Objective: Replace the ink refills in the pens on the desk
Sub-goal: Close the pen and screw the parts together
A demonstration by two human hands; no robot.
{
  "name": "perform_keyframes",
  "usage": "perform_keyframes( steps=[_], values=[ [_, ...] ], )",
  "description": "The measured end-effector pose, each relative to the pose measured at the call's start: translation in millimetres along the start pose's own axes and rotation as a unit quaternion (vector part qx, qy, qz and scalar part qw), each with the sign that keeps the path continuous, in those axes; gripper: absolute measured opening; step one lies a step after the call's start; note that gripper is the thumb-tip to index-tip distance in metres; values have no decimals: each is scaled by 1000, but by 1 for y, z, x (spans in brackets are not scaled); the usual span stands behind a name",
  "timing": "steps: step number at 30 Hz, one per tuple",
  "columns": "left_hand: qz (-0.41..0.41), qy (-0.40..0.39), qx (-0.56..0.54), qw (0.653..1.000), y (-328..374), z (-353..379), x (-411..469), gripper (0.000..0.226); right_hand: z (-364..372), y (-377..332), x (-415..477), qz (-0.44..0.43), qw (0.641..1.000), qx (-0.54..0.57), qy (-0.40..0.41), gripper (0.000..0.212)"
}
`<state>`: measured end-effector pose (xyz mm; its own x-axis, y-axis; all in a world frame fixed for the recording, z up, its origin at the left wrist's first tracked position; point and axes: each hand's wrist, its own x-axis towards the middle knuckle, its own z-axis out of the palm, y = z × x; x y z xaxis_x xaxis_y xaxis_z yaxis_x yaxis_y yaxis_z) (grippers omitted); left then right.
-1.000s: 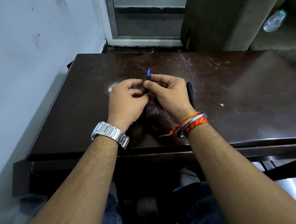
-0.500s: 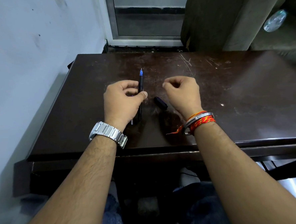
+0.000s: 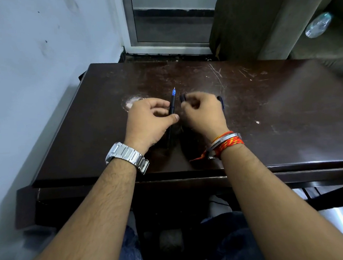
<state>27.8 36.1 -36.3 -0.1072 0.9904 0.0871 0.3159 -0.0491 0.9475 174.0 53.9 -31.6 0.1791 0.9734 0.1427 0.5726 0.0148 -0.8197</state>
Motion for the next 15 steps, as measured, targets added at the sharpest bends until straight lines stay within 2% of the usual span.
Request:
perform_keyframes(
  steps=[3, 5, 15],
  values=[
    [-4, -53, -1, 999, 2, 0, -2, 30, -1, -4, 3, 8, 985, 168, 41, 22],
    [-3, -79, -1, 997, 3, 1, -3, 30, -1, -6, 3, 9, 972, 228, 61, 22],
    [2, -95, 0, 995, 3, 1, -5, 30, -4, -8, 3, 8, 944, 320, 75, 22]
  ],
)
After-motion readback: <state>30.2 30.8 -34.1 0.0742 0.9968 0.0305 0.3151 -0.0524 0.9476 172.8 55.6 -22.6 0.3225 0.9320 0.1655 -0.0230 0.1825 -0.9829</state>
